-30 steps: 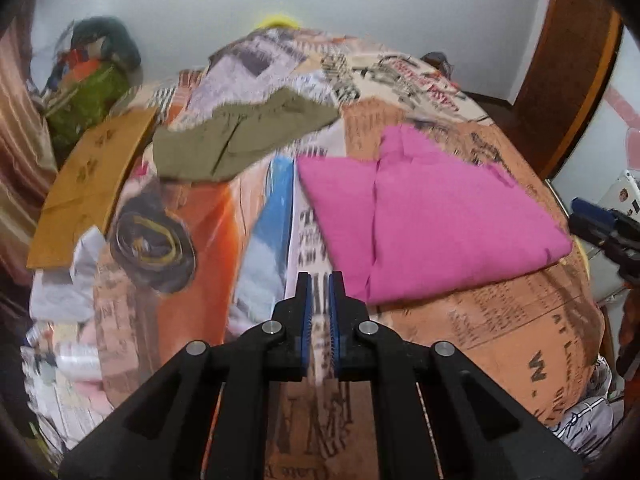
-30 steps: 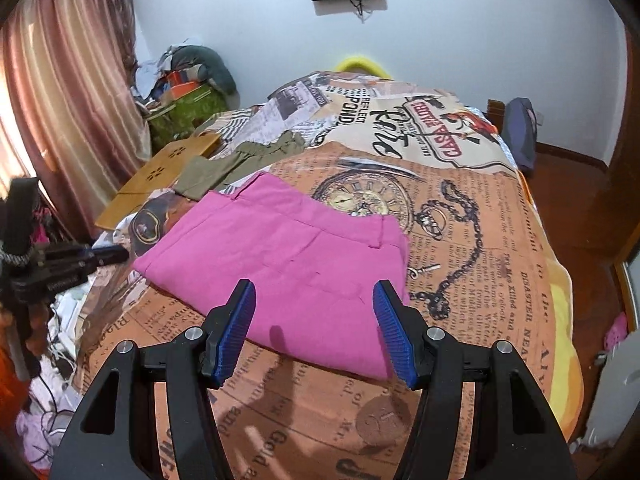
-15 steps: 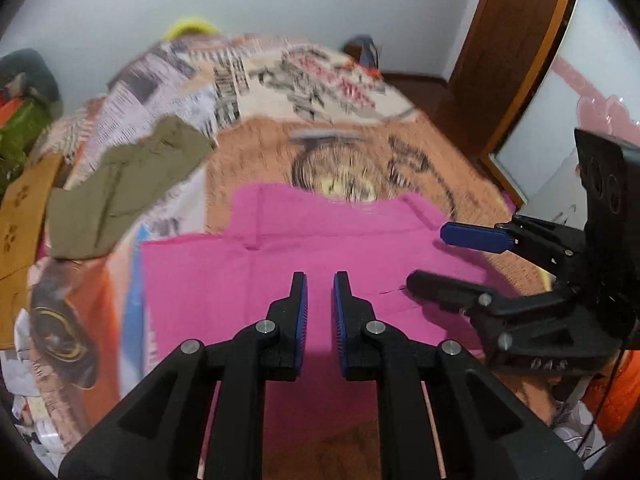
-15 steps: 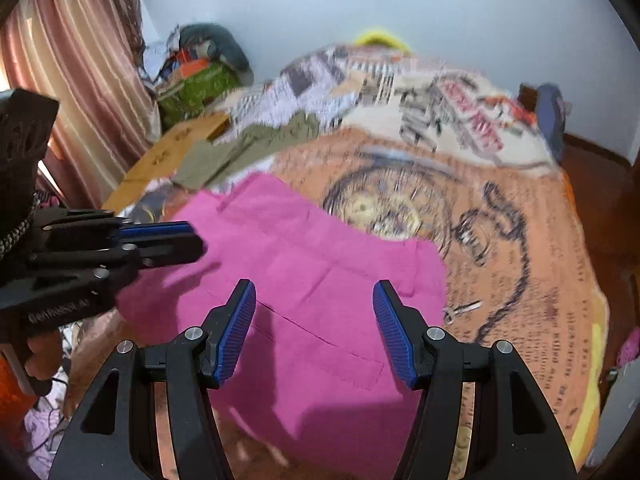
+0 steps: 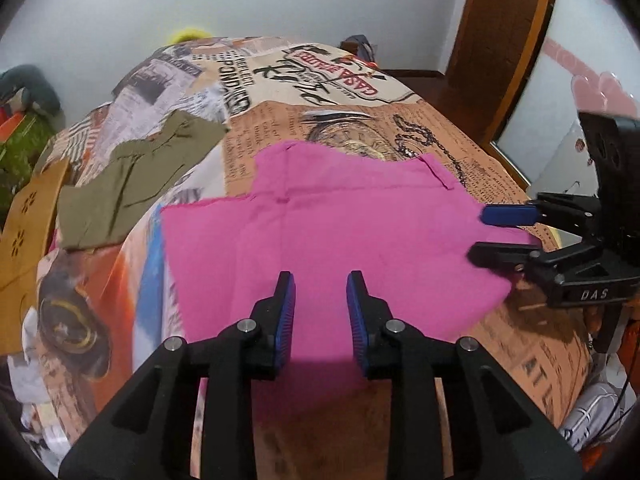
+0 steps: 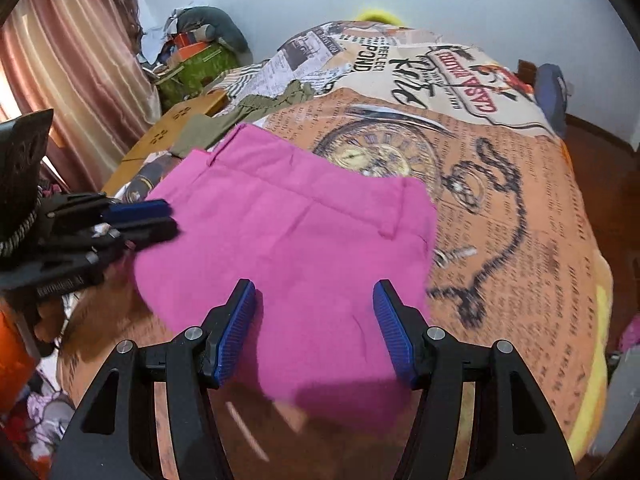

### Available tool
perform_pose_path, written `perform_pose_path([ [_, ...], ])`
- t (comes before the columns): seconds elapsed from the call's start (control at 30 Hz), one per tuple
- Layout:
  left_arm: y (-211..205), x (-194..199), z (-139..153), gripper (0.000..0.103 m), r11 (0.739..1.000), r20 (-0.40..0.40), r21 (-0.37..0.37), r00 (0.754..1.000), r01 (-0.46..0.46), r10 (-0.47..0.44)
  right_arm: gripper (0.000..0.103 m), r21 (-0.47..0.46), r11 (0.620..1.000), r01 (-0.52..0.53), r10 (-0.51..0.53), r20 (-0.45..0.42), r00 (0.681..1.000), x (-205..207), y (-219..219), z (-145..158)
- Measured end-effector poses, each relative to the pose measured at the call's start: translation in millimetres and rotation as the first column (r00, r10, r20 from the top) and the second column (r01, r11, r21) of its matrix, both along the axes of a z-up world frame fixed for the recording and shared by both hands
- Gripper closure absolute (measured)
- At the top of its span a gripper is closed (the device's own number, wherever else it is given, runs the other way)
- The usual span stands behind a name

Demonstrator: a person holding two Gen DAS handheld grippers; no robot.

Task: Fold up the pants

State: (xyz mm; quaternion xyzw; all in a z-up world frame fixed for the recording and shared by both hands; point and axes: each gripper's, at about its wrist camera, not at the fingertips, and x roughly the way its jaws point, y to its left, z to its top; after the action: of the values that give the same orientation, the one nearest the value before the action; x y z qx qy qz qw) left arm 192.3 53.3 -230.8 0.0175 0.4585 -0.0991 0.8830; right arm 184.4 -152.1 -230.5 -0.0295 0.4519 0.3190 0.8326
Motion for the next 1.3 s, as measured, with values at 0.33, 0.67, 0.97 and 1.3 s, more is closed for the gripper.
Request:
perform_pose_path([
  [0.33,34.2,-47.1,-10.4,0.063,0.992,-0.028,0.006,0.991,-0.127,0.127,0.044,-0.001,0.997,0.074,-0.074,-0.034,0.997,-27.2,-32.4,-4.1],
  [0.67,47.5,-40.0,18.8,0.044,0.983,0.015,0.035,0.984,-0.18,0.18,0.036,0.025,0.993,0.114,-0.115,0.043,0.992,-15.8,-47.9,25.5],
  [0.97,55.1,0.2,12.3,0.024,0.978,-0.045,-0.074,0.981,-0.193,0.19,0.034,0.06,0.993,0.099,-0.096,-0.047,0.994,18.3,-43.3,5.9],
  [1.3,57.5,24.9,-19.7,0.024,0.967,-0.131,-0.156,0.975,-0.199,0.18,0.034,0.169,0.981,0.097,-0.056,-0.235,0.97,56.6,-40.1,-34.7],
])
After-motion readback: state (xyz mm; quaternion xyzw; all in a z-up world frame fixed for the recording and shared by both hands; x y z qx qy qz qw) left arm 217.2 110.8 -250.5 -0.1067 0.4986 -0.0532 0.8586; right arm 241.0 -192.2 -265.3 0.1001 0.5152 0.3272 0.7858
